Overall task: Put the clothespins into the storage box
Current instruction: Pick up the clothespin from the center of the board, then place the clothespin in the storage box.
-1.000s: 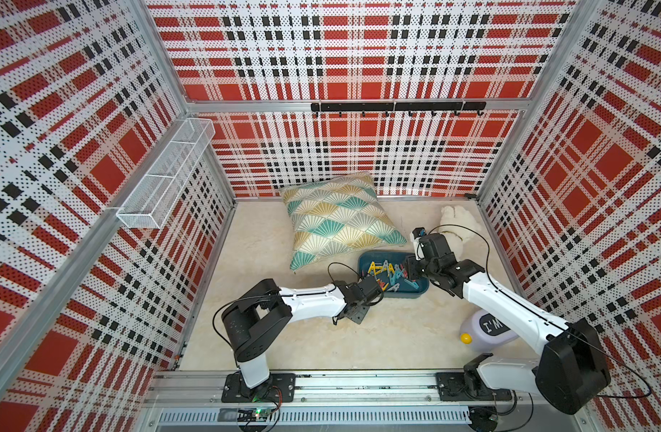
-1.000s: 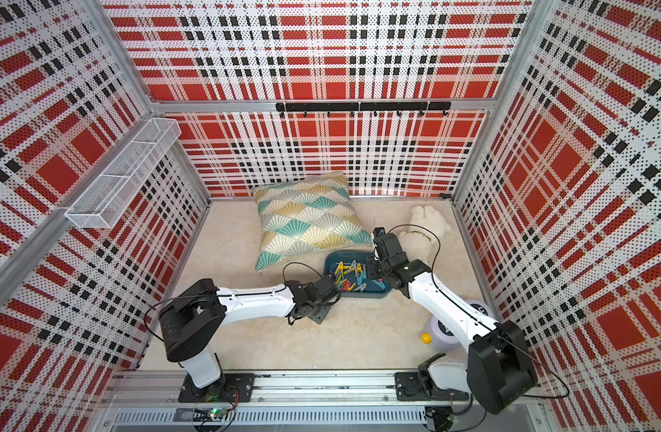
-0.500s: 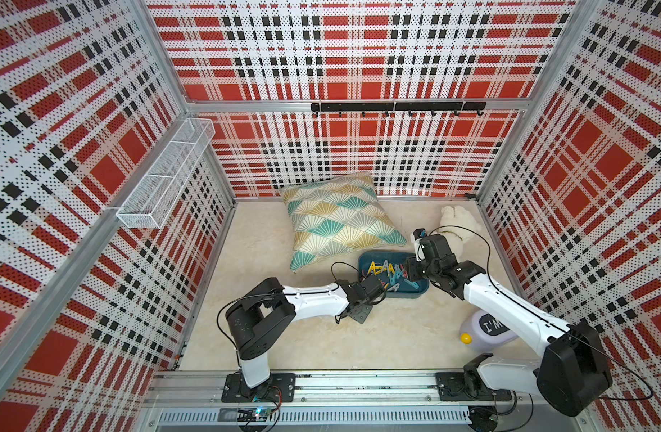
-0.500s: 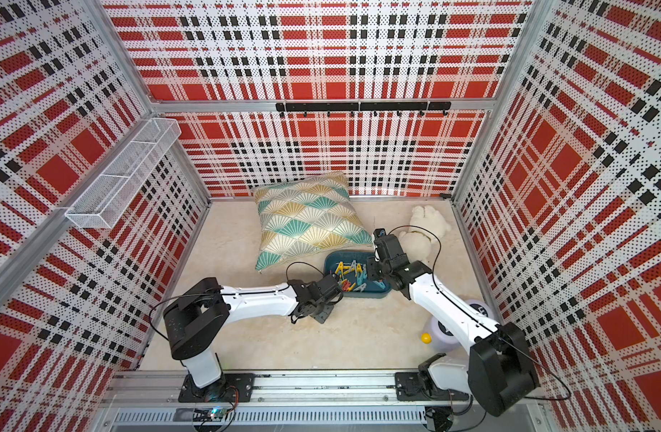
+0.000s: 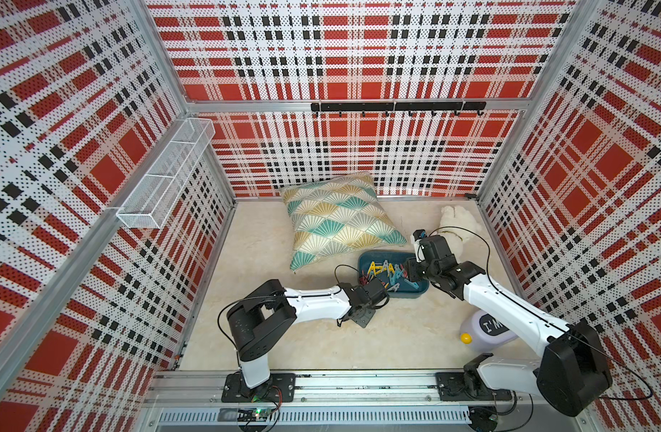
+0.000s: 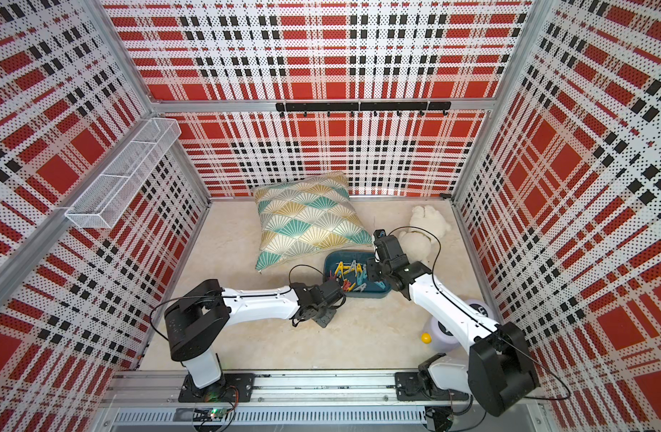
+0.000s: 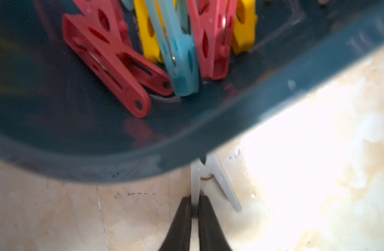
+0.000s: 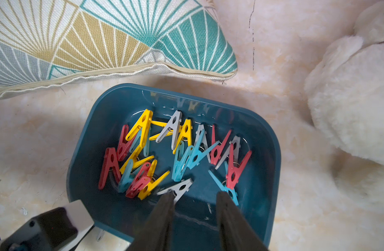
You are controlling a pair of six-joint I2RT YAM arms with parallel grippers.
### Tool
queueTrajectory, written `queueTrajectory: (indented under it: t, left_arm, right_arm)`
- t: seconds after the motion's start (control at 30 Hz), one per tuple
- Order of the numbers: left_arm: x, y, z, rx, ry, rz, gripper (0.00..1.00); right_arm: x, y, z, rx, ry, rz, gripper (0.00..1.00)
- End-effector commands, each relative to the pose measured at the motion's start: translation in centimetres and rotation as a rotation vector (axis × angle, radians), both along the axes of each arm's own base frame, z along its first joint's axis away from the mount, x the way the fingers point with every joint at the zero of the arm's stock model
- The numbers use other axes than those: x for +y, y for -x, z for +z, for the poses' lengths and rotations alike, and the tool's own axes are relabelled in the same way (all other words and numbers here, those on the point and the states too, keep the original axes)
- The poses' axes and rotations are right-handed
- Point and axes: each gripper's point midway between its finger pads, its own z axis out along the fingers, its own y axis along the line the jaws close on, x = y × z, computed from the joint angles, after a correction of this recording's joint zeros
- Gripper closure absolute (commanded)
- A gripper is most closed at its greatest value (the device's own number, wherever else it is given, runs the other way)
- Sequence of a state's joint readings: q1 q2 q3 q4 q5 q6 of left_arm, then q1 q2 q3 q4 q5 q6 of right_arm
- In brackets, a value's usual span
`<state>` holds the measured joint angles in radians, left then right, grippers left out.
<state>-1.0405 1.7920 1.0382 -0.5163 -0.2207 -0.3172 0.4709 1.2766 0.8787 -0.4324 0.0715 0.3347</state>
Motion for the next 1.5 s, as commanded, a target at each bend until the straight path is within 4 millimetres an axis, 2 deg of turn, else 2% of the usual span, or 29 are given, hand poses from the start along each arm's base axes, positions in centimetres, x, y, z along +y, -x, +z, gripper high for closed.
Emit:
queueTrajectory:
  t: [0.0, 0.1, 0.37, 0.5, 0.6, 0.7, 0.8, 0.93, 1.03, 1.33, 1.47]
  left_arm:
    - [-0.2, 1.3, 0.6, 0.012, 0.02, -0.011, 0.89]
    - [-0.5, 1.9, 2.0, -0.002, 0.044, -0.016, 0.9]
    - [-2.4, 2.1, 8.7, -0.07, 0.16, -0.037, 0.91]
    - [-4.2, -0.4, 12.5, -0.144, 0.236, -0.001, 0.9]
    - [-6.0, -2.9, 13.5, -0.163, 0.276, 0.02, 0.9]
    - [-7.4, -4.7, 12.1, -0.138, 0.27, 0.013, 0.91]
    - [-7.9, -5.8, 10.1, -0.12, 0.231, 0.012, 0.91]
    - [-7.9, -6.0, 7.8, -0.093, 0.198, 0.004, 0.91]
    - [-7.7, -6.1, 6.5, -0.087, 0.167, 0.001, 0.91]
    - [-7.6, -6.1, 4.3, -0.039, 0.131, -0.033, 0.87]
    - [-7.6, -6.4, 4.1, -0.03, 0.129, -0.027, 0.85]
  right_arm:
    - [-0.2, 0.3, 0.6, -0.018, -0.003, -0.009, 0.6]
    - [-0.3, 0.3, 0.8, -0.019, 0.001, -0.012, 0.6]
    - [-0.6, -0.2, 2.1, -0.044, 0.015, -0.029, 0.6]
    - [-0.8, -0.8, 3.1, -0.056, 0.022, -0.041, 0.59]
    - [-0.8, -1.3, 3.5, -0.058, 0.018, -0.051, 0.59]
    - [-1.1, -1.5, 3.8, -0.063, 0.022, -0.072, 0.59]
    - [-2.6, -1.8, 4.0, -0.063, 0.026, -0.13, 0.59]
    - [-4.9, -2.2, 4.6, -0.073, 0.013, -0.201, 0.58]
    - [-5.8, -2.4, 5.0, -0.08, 0.008, -0.221, 0.58]
    - [-5.4, -2.5, 3.9, -0.048, 0.002, -0.203, 0.57]
    - [-5.3, -2.4, 3.8, -0.047, -0.005, -0.198, 0.57]
